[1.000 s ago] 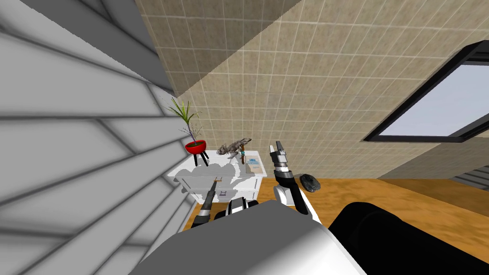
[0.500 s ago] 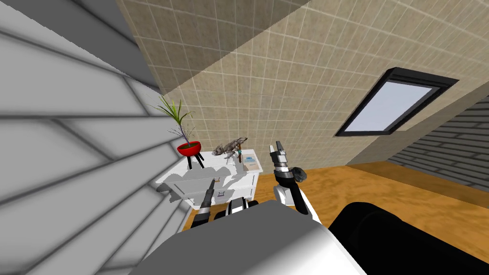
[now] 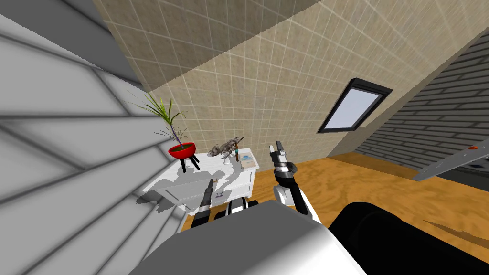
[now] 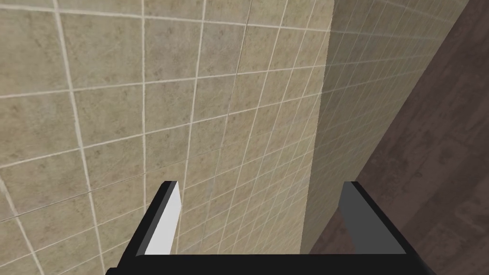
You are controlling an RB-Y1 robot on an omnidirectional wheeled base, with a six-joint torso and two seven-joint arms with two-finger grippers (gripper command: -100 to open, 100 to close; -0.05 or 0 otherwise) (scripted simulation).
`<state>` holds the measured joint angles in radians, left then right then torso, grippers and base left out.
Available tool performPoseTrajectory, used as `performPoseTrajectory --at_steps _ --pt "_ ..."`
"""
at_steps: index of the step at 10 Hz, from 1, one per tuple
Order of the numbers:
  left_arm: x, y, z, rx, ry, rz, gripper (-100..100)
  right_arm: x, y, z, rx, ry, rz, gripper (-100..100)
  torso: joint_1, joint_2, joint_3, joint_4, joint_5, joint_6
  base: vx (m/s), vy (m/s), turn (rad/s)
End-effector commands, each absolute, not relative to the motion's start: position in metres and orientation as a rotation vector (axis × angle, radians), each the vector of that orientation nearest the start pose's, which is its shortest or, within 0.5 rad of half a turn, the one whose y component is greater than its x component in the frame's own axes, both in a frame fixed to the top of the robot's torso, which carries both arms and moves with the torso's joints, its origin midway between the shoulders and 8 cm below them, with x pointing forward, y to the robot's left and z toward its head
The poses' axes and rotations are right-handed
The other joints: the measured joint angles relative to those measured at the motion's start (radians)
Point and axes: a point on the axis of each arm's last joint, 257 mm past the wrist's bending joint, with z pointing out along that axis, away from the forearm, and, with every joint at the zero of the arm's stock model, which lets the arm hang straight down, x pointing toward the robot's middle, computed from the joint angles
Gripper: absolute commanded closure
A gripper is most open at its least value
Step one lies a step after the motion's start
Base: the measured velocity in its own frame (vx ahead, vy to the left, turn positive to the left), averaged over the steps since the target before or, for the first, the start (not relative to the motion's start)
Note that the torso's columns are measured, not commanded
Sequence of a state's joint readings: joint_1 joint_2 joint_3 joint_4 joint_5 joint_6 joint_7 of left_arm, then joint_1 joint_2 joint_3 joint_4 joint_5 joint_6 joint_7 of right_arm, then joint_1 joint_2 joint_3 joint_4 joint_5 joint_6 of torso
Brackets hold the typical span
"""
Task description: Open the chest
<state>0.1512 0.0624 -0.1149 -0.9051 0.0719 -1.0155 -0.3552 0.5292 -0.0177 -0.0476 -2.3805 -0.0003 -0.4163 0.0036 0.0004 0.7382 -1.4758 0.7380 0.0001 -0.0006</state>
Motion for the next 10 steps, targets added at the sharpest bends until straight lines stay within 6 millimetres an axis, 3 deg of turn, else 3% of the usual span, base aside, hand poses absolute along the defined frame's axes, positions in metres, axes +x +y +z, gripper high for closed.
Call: performPoseTrajectory --at_steps 1,4,5,10 --pt "0.400 0.238 -0.351 -0.845 1.174 -0.979 -100 0.333 -0.293 0.045 0.644 0.631 1.240 0 -0.001 0.000 0.000 0.000 0.000 0.001 -0.043 0.029 -0.290" --pt "0.401 0.242 -0.351 -0.863 1.161 -0.970 -100 0.333 -0.293 0.045 0.644 0.631 1.240 0 0.000 0.000 0.000 0.000 0.000 0.001 -0.034 0.031 -0.125" --pt "0.400 0.240 -0.352 -0.854 1.168 -0.978 100 0.333 -0.293 0.045 0.644 0.631 1.240 0 -0.001 -0.001 -0.001 0.000 0.000 0.000 0.013 -0.009 0.220" --pt "0.392 0.223 -0.354 -0.800 1.211 -1.066 100 0.333 -0.293 0.045 0.644 0.631 1.240 0 -0.004 0.005 0.002 0.004 -0.003 0.002 0.048 -0.045 0.213"
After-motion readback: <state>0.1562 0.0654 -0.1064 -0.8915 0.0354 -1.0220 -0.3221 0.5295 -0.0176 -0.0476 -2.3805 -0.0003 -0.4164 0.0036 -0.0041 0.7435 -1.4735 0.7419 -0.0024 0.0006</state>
